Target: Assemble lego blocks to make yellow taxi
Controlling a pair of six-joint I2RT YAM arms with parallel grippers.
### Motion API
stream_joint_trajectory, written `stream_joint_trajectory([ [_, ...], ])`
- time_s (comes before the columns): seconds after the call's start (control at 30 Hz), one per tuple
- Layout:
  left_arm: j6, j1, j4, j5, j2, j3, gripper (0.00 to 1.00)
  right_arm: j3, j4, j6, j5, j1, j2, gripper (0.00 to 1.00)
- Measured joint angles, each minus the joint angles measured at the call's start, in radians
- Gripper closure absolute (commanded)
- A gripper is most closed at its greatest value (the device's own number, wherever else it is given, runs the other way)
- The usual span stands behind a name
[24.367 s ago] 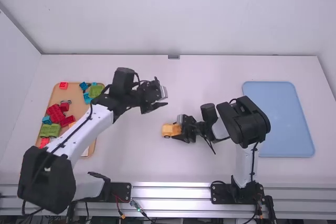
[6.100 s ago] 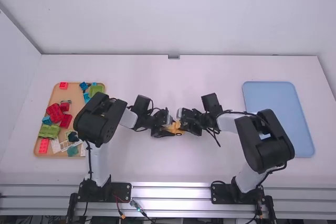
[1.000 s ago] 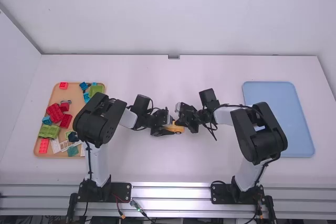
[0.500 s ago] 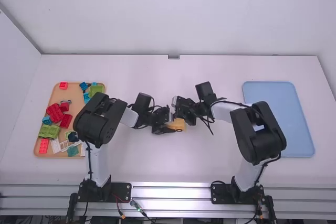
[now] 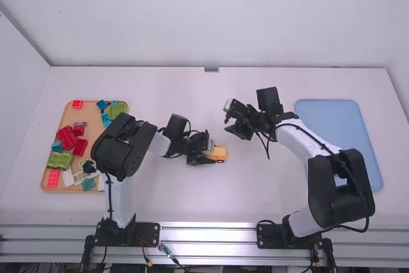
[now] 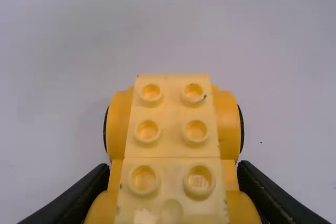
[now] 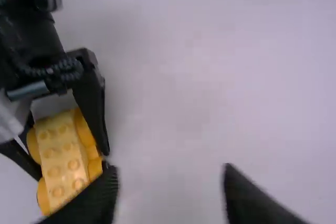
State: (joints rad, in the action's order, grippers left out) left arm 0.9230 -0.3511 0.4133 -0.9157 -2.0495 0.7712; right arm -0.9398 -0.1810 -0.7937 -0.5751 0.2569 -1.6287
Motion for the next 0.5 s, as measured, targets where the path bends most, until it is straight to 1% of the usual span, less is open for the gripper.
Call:
stream_joint_trajectory([
  [0.07, 0.0, 0.0, 0.0, 0.0, 0.0, 0.0, 0.51, 0.0, -0.041, 0.003, 0.028, -0.017, 0.017, 0.01],
  [0.1, 0.0, 0.0, 0.0, 0.0, 0.0, 0.0, 0.51, 0.0, -0.041, 0.003, 0.028, -0.017, 0.017, 0.01],
  [0.17, -0.001, 0.0, -0.002, 0.0, 0.0, 0.0, 0.29, 0.0, -0.084, 0.003, 0.051, -0.034, 0.036, 0.0],
  [0.2, -0.008, 0.0, -0.005, -0.003, 0.0, 0.002, 0.12, 0.0, -0.097, 0.003, 0.059, -0.042, 0.046, 0.01],
  [0.27, -0.016, 0.0, -0.006, -0.003, 0.0, 0.004, 0.01, 0.0, -0.106, 0.005, 0.063, -0.047, 0.053, 0.01],
  [0.37, -0.055, 0.0, -0.031, 0.017, 0.0, 0.027, 0.01, 0.0, -0.122, 0.005, 0.067, -0.053, 0.058, 0.01],
  [0.5, -0.076, 0.0, -0.229, 0.067, 0.032, 0.101, 0.01, 0.0, -0.132, 0.006, 0.074, -0.047, 0.058, 0.01],
])
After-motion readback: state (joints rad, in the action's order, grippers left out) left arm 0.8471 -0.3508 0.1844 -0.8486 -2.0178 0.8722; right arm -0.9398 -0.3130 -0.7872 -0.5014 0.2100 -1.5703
